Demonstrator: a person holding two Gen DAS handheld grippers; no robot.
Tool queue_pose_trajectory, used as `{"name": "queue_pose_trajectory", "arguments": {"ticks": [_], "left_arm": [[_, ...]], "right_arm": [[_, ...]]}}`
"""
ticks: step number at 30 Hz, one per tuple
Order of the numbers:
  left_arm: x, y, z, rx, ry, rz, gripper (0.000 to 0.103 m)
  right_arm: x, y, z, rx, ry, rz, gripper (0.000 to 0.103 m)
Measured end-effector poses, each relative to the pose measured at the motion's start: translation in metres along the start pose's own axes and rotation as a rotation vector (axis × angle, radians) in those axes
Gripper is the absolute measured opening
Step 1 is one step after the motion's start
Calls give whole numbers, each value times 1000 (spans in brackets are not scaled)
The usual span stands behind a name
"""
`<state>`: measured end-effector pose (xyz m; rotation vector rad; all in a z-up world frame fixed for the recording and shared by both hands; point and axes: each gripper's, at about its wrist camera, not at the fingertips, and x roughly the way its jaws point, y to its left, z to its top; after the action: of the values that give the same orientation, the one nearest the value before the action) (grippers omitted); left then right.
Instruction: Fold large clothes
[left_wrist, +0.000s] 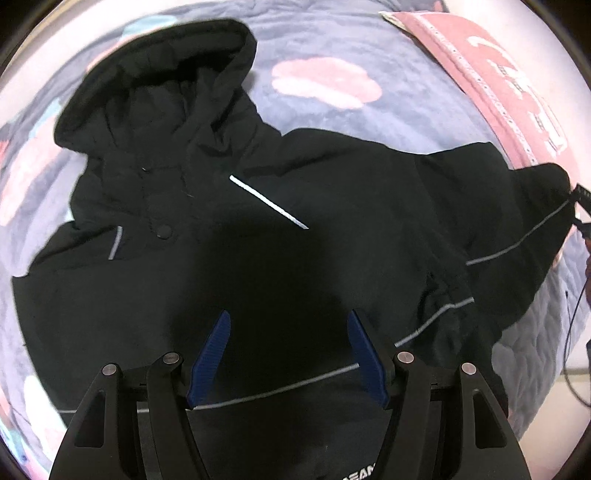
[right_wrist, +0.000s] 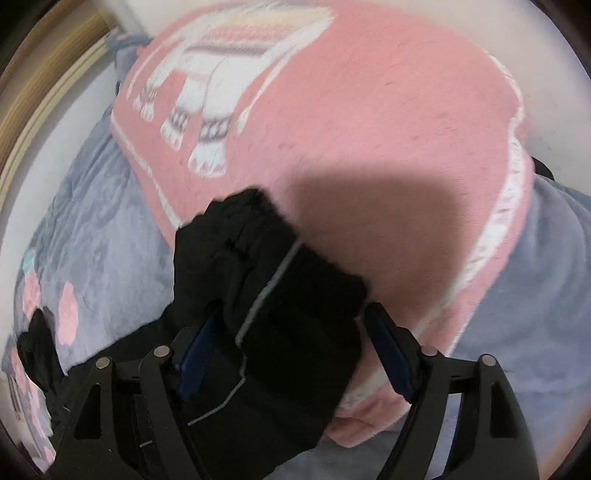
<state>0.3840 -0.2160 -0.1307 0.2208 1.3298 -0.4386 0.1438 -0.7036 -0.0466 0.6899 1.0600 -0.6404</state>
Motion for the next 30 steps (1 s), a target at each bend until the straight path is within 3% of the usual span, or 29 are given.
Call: {"name": "queue_pose_trajectory", "arguments": {"ticks": [1, 3, 6, 10, 13, 16, 20, 24, 30], "left_arm": [[4, 0, 1, -4, 6, -2, 67], [10, 0, 1, -5, 17, 0, 67], [14, 0, 1, -9, 22, 7, 67], [12, 6, -2, -38, 10, 11, 67], [9, 18, -7, -79, -5, 17, 67], [15, 37, -13, -136, 14, 17, 67], [32, 50, -27, -143, 73, 13, 67], [13, 48, -33, -109, 33, 13, 67], [-18, 71, -51, -161, -27, -16, 67]], "right_arm": [[0, 9, -4, -40, -3, -13, 80], [-6, 27, -14, -116, -30, -57, 47], [-27, 46, -30, -170, -65, 9, 28], [-63, 56, -31, -229, -172, -59, 22], [-71, 38, -18, -171, -217, -141, 21], [-50, 19, -11, -97, -163, -168, 21], [-2, 19, -14, -120, -36, -251, 21], [-17, 34, -17, -126, -37, -175, 20], [-74, 108, -57, -288, -88, -9, 20]]}}
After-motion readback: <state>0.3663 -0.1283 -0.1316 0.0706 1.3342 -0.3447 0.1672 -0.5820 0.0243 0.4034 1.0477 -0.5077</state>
